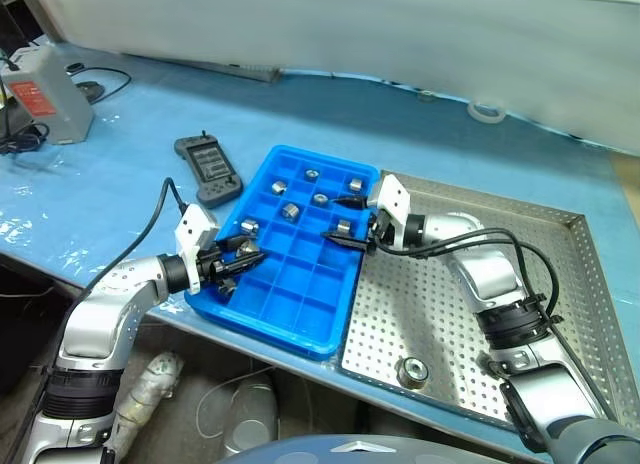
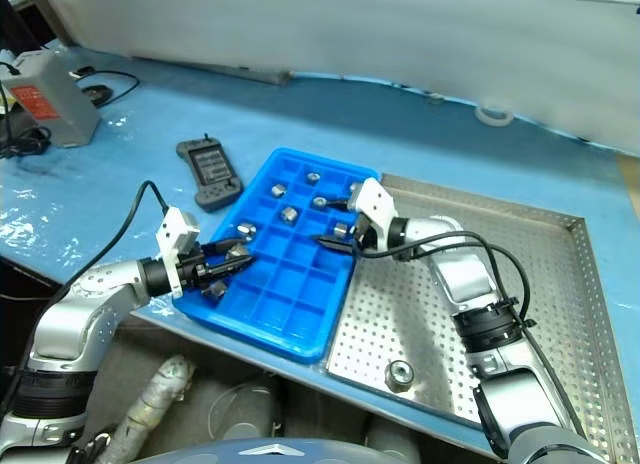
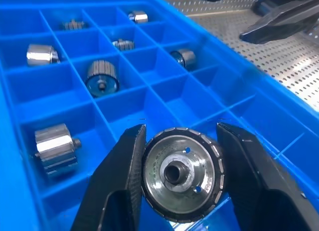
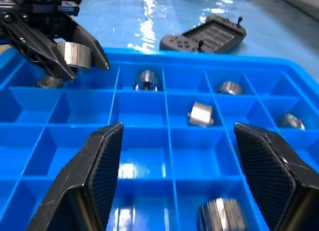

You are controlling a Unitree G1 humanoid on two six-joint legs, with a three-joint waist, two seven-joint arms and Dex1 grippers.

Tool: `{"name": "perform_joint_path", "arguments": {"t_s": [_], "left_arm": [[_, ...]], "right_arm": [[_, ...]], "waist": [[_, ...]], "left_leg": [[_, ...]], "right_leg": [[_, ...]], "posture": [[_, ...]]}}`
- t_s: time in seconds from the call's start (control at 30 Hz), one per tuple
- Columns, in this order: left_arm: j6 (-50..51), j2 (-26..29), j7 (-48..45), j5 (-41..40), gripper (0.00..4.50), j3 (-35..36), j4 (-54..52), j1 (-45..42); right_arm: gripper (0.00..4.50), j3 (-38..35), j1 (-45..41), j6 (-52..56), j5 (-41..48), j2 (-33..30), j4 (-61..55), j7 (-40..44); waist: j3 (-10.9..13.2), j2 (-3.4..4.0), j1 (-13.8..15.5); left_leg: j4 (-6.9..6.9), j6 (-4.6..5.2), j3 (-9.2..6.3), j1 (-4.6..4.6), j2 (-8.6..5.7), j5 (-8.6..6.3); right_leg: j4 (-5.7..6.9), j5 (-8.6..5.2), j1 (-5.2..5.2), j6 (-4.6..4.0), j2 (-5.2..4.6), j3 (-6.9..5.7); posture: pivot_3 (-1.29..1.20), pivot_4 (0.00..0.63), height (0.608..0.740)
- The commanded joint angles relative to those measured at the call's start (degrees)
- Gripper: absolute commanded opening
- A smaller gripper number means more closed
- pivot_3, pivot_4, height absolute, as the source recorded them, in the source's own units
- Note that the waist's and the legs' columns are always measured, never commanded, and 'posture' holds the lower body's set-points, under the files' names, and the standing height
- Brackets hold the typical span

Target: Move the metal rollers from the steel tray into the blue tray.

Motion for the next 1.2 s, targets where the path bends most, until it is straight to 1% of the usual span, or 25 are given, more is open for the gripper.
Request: {"name": "perform_joint_path", "arguments": {"t_s": [0.03, 0.1, 0.2, 0.27, 0.3, 0.43, 0.6, 0.77, 0.9, 1.07, 1.2], "left_arm": [[-3.2, -0.4, -0.6, 0.7, 1.87, -2.3, 4.2, -1.6], [-4.6, -1.0, -0.3, 1.5, 1.87, -3.5, 7.2, -3.1], [-5.1, -1.2, -0.9, 1.7, 1.87, -5.1, 9.3, -4.5], [-4.6, -0.6, -2.0, 1.8, 2.6, -6.0, 11.9, -5.4], [-5.1, -0.2, -2.3, 2.3, 2.81, -6.3, 13.1, -5.6], [-6.1, 1.1, -2.2, 3.5, 4.04, -6.8, 15.0, -6.8], [-7.8, 1.8, -2.5, 3.1, 4.04, -6.4, 16.4, -8.7], [-8.0, 1.6, -3.8, 0.9, 4.04, -5.4, 16.9, -13.9], [-10.0, 0.6, -8.1, 2.7, 4.04, -9.3, 21.6, -19.5], [-13.8, -5.7, -12.1, 5.3, 4.04, -15.1, 28.9, -28.0], [-19.9, -14.0, -14.4, 8.1, 4.04, -18.6, 40.3, -36.0]], "right_arm": [[3.7, -1.5, 0.7, 0.5, 0.1, -0.4, -4.0, -1.5], [3.7, -1.8, 1.0, 1.0, 0.2, -0.3, -4.6, -2.3], [3.7, -2.0, 1.5, 1.4, 0.1, -0.5, -5.5, -3.1], [3.7, -2.2, 2.0, 1.8, 0.3, -0.9, -6.3, -3.4], [3.7, -2.4, 2.2, 2.0, 0.4, -1.0, -6.7, -3.7], [3.7, -2.9, 2.9, 2.6, 0.5, -1.4, -7.7, -4.3], [3.7, -3.1, 3.8, 3.4, 0.7, -1.5, -9.0, -5.0], [3.7, -4.8, 4.3, 4.4, 1.3, -2.5, -10.0, -5.3], [3.7, -6.9, 4.5, 6.3, 2.6, -4.2, -11.9, -5.0], [3.7, -10.9, 8.4, 8.7, 3.3, -7.6, -16.1, -6.2], [3.7, -15.1, 14.5, 12.6, 4.1, -9.2, -23.4, -9.6]], "waist": [[0.0, -0.07, -0.3], [-0.1, -0.13, -0.5], [-0.1, -0.22, -0.7], [-0.2, -0.24, -0.7], [-0.2, -0.24, -0.7], [-0.2, -0.28, -1.1], [-0.2, -0.29, -2.2], [-0.2, -0.33, -2.3], [-0.2, -0.34, -2.2], [-0.3, -0.4, -2.4], [-0.3, -0.45, -3.4]], "left_leg": [[-0.09, -0.2, 0.0, 0.0, 0.23, 0.11], [-0.39, -0.63, 0.07, 0.01, 0.47, 0.37], [-0.54, -0.94, 0.15, 0.12, 0.93, 0.53], [-0.58, -1.13, 0.19, 0.26, 1.13, 0.57], [-0.64, -1.19, 0.26, 0.34, 1.16, 0.6], [-0.74, -1.29, 0.31, 0.55, 1.14, 0.65], [-0.75, -1.37, 0.33, 0.67, 1.16, 0.7], [-0.77, -1.41, 0.36, 0.58, 1.18, 0.73], [-0.72, -1.34, 0.51, 0.32, 1.09, 0.7], [-0.54, -1.02, 0.83, 0.29, 1.01, 0.5], [-0.39, -0.83, 1.08, 0.27, 0.98, 0.39]], "right_leg": [[-0.08, 0.09, -0.05, 0.15, 0.27, 0.05], [-0.03, 0.24, -0.25, 0.41, 0.45, 0.01], [0.1, 0.24, -0.34, 0.41, 0.94, 0.07], [0.1, 0.24, -0.32, 0.41, 1.17, 0.17], [0.11, 0.24, -0.3, 0.4, 1.22, 0.23], [0.16, 0.23, -0.3, 0.38, 1.27, 0.55], [0.31, 0.24, -0.31, 0.38, 1.28, 0.62], [0.32, 0.25, -0.39, 0.36, 1.3, 0.62], [0.29, 0.26, -0.52, 0.34, 1.29, 0.63], [0.28, 0.27, -0.42, 0.33, 1.26, 0.72], [0.24, 0.28, -0.46, 0.32, 1.23, 0.92]], "posture": [[0.15, 0.15, 0.74], [0.13, 0.15, 0.74], [0.1, 0.15, 0.74], [0.08, 0.15, 0.74], [0.08, 0.15, 0.74], [0.06, 0.15, 0.74], [0.05, 0.15, 0.74], [0.04, 0.15, 0.74], [-0.01, 0.15, 0.74], [-0.12, 0.15, 0.74], [-0.23, 0.15, 0.74]]}}
